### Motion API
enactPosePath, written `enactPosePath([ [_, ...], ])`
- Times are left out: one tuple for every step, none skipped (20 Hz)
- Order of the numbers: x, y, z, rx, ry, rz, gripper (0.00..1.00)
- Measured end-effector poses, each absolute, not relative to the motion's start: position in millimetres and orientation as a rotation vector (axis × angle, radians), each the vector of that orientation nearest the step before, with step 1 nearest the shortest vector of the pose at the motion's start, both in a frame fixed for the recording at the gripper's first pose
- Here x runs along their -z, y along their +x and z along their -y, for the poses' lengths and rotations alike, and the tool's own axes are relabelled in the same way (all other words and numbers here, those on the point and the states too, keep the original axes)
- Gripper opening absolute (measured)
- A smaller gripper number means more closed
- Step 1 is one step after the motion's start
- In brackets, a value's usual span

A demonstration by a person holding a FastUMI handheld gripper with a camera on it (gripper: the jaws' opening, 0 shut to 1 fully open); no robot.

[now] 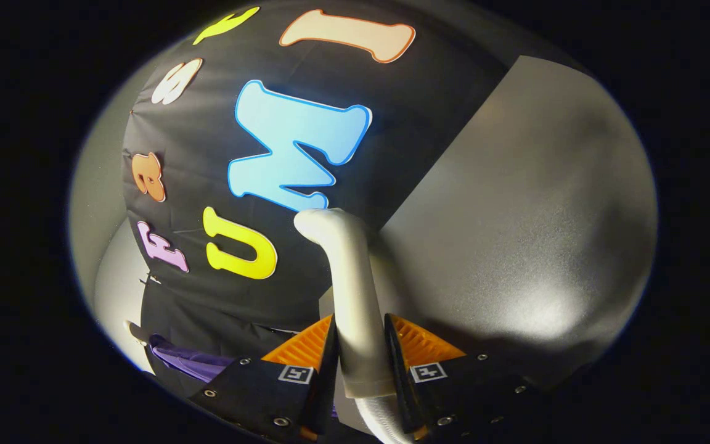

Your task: Iron the clothes twice with a garment steamer, once on the left side and once on the right side.

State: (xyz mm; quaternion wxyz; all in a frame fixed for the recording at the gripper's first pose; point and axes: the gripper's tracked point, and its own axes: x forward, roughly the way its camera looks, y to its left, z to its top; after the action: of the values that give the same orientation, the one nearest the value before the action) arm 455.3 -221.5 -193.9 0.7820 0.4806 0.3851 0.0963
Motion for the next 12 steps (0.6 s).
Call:
enactPosePath([
  [194, 455, 221, -0.209, 1.032, -0.825, 0.37],
  [194, 455, 221, -0.209, 1.023, -0.817, 0.35],
  [194, 455, 222, -0.21, 1.005, -0.806, 0.31],
  [193, 455, 222, -0.209, 0.984, -0.799, 0.3],
  [192, 455, 224, -0.197, 0.968, -0.791, 0.3],
  [188, 456, 225, -0.18, 0.948, -0.781, 0.3],
  [184, 456, 227, -0.165, 0.915, -0.761, 0.3],
  [177, 454, 231, -0.156, 0.879, -0.739, 0.3],
  [168, 450, 233, -0.151, 0.847, -0.712, 0.3],
  [159, 445, 232, -0.153, 0.818, -0.688, 0.3],
  [150, 441, 231, -0.153, 0.791, -0.662, 0.3],
  [139, 436, 228, -0.152, 0.766, -0.635, 0.3],
])
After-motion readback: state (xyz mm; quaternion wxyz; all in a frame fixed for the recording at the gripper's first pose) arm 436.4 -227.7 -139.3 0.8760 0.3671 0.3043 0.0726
